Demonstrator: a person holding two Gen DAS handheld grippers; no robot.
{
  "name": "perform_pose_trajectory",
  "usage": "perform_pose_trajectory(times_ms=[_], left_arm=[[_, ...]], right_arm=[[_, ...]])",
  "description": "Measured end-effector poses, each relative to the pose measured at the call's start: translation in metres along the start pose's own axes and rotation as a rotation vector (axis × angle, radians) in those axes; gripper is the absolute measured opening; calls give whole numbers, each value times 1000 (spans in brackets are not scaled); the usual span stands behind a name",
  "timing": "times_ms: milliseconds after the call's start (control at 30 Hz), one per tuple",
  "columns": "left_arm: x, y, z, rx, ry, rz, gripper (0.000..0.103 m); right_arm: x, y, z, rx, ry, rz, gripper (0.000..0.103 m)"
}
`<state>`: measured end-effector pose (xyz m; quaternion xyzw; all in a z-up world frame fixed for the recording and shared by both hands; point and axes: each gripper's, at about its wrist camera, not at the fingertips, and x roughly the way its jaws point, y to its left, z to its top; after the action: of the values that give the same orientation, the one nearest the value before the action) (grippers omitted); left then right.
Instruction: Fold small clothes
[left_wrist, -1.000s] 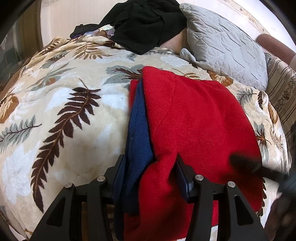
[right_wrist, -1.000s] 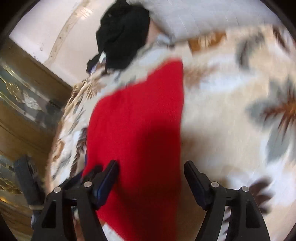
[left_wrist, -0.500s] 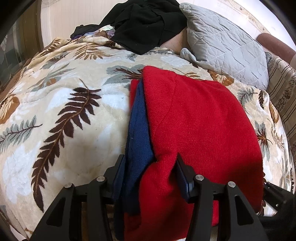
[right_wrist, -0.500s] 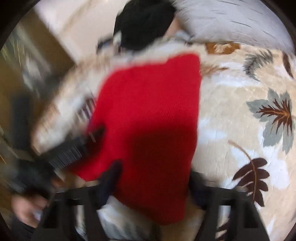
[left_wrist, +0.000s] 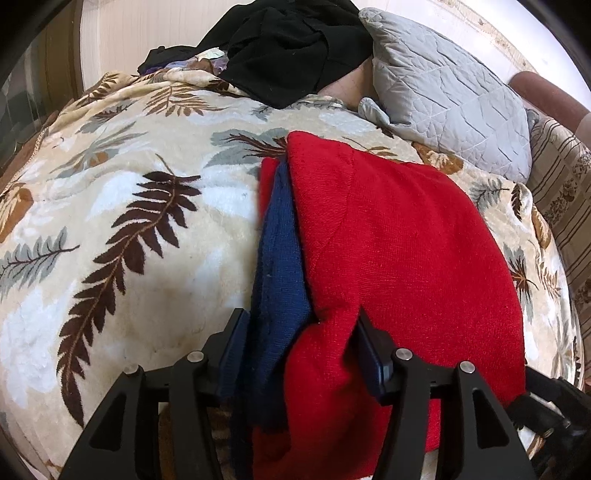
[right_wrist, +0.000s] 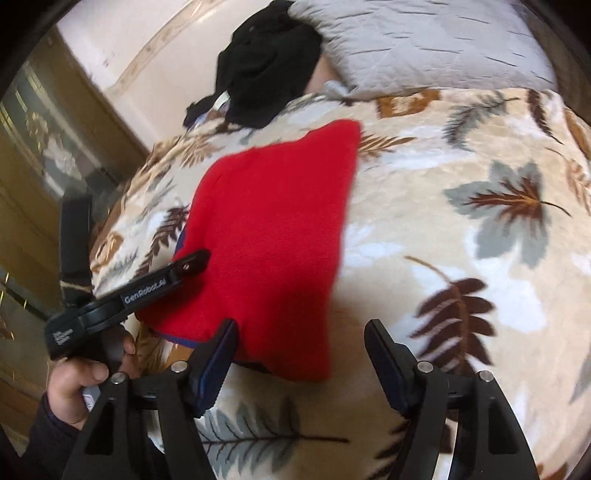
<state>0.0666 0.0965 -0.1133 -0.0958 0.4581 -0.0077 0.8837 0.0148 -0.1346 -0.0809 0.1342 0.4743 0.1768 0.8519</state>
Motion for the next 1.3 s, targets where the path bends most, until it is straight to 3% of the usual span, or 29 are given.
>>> perform_pose_trajectory(times_ms=[200,700,867,1000,1133,1300], left_arm=[[-1,0,0,2,7,-6,59],[-2,4,3,-3,20,-19,65],[-21,10,16,-48,28,-37,65],[-29,17,35,-53,5,-8,70],[-20,27,54,-92,8,-14,70],[-5,31,65,-107,20,-30,70]], right_arm=[[-10,-27,-1,94,-7,13,76],[-15,-49,-12,145,12,71,78],[-15,-54,6,158,-19,131,83],[6,-53,36,148,-7,192,84],[33,-57,62,185,40,197,83],[41,-54,77,185,38,192,83]])
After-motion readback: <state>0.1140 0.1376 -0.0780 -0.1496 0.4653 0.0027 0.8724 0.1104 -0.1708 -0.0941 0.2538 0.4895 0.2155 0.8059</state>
